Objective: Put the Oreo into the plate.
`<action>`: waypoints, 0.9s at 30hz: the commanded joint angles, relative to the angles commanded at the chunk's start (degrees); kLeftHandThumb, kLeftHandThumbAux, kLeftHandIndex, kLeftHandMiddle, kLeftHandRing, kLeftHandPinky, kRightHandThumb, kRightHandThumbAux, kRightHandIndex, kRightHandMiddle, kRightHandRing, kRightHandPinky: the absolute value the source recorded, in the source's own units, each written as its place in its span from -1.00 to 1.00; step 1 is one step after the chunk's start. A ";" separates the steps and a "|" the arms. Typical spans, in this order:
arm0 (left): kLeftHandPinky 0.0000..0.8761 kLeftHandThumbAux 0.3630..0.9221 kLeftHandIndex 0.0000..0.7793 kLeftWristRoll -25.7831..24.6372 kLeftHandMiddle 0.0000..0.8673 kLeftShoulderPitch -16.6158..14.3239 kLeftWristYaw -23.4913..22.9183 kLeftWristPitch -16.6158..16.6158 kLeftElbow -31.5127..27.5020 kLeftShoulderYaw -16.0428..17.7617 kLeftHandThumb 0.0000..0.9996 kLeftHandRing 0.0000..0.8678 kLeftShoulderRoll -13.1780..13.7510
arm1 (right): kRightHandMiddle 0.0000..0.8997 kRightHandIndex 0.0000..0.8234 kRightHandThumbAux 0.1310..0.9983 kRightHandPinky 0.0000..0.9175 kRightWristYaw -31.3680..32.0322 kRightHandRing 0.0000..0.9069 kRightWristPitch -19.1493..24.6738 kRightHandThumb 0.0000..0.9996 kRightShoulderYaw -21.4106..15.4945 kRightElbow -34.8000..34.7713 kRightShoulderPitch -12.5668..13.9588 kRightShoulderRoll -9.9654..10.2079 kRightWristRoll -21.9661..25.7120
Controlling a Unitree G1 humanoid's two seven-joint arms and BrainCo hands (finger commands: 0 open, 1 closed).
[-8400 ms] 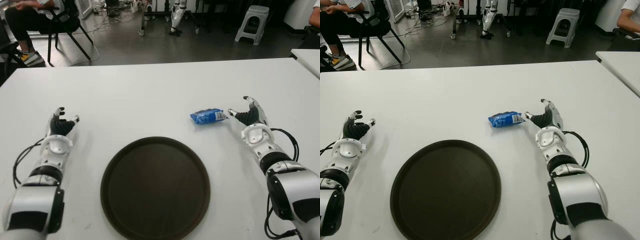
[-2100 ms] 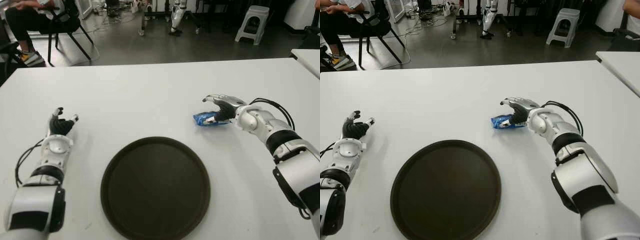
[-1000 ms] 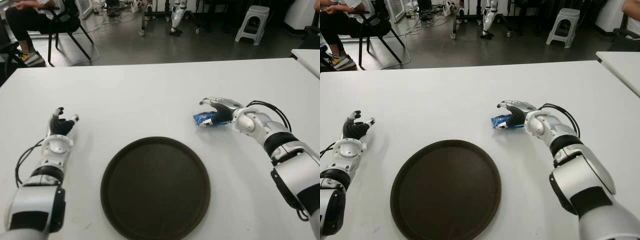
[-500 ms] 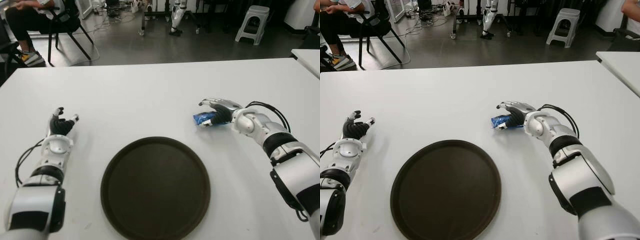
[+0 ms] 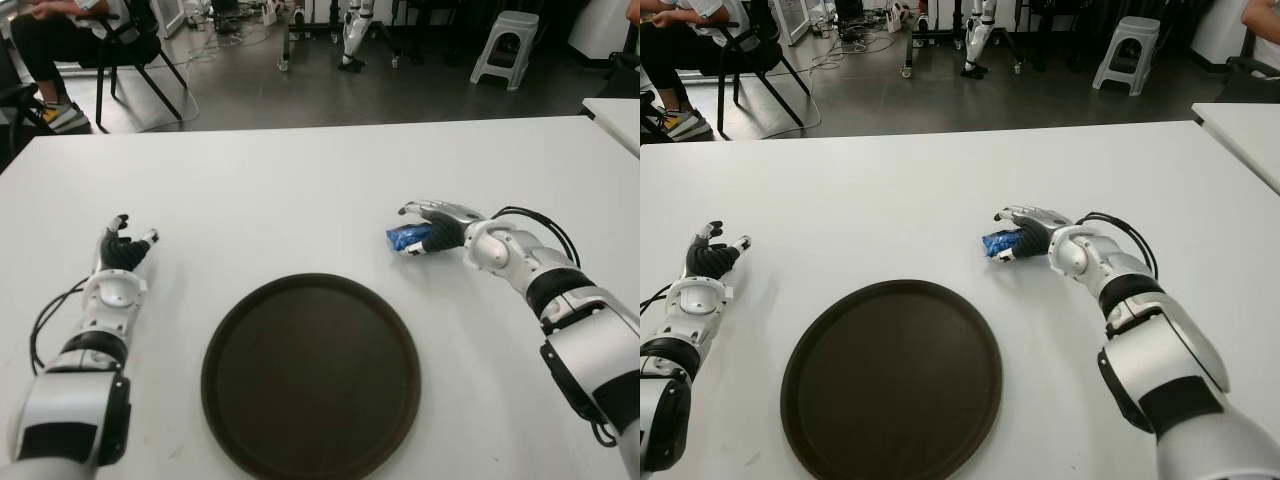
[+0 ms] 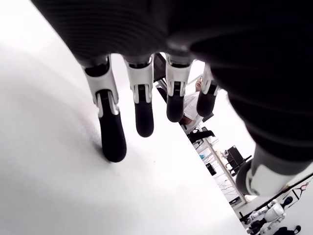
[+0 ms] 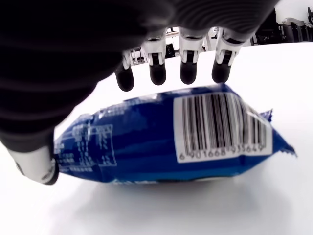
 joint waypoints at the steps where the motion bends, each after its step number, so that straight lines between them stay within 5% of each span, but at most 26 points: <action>1: -0.72 -0.20 -1.00 -0.01 -0.69 0.01 0.00 -0.03 -0.01 -0.01 -0.29 -0.65 0.00 | -1.00 -1.00 -0.08 -0.81 -0.03 -0.92 0.03 -0.53 0.00 0.00 0.01 -0.02 0.00; 27: -0.70 -0.31 -1.00 -1.41 -0.74 0.13 -1.40 0.00 -0.12 1.31 -0.27 -0.69 0.03 | -1.00 -1.00 -0.07 -0.86 0.12 -0.97 1.79 -0.51 0.01 0.17 0.73 -0.85 0.12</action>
